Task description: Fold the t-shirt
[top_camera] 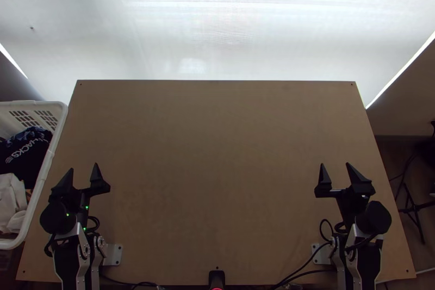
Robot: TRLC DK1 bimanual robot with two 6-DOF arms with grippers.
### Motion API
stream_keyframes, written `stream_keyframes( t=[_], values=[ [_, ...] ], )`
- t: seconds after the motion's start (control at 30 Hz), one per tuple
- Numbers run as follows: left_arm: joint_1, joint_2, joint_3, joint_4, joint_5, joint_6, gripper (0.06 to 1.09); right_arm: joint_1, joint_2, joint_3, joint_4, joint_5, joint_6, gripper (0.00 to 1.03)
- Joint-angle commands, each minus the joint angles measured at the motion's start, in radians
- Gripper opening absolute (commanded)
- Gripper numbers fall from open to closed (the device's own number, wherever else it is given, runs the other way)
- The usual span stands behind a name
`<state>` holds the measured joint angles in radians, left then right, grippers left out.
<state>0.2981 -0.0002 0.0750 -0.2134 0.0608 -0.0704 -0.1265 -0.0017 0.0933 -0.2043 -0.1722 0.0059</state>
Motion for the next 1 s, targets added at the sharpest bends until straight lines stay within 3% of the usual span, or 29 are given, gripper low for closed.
stream_keyframes(
  t=[0.0, 0.1, 0.27, 0.4, 0.67, 0.97],
  values=[
    [-0.014, -0.001, 0.003, 0.011, 0.001, -0.002, 1.04, 0.025, -0.001, 0.0, 0.008, -0.001, 0.022, 0.99],
    [-0.022, -0.001, 0.014, 0.042, 0.001, -0.008, 1.04, 0.067, -0.001, 0.003, 0.046, 0.0, 0.031, 0.99],
    [-0.004, 0.003, 0.152, 0.042, -0.012, -0.006, 1.04, 0.036, 0.011, 0.072, 0.115, 0.02, 0.029, 0.99],
    [0.044, 0.077, 0.312, 0.026, -0.012, 0.032, 1.04, 0.037, 0.178, 0.223, 0.109, 0.048, 0.034, 0.99],
    [0.317, 0.451, 0.76, -0.103, -0.012, 0.093, 1.04, 0.085, 0.729, 0.758, -0.256, 0.056, 0.045, 0.99],
    [0.682, 0.918, 1.034, -0.256, -0.015, 0.093, 1.04, 0.125, 0.812, 0.974, -0.359, 0.077, 0.144, 0.99]
  ],
)
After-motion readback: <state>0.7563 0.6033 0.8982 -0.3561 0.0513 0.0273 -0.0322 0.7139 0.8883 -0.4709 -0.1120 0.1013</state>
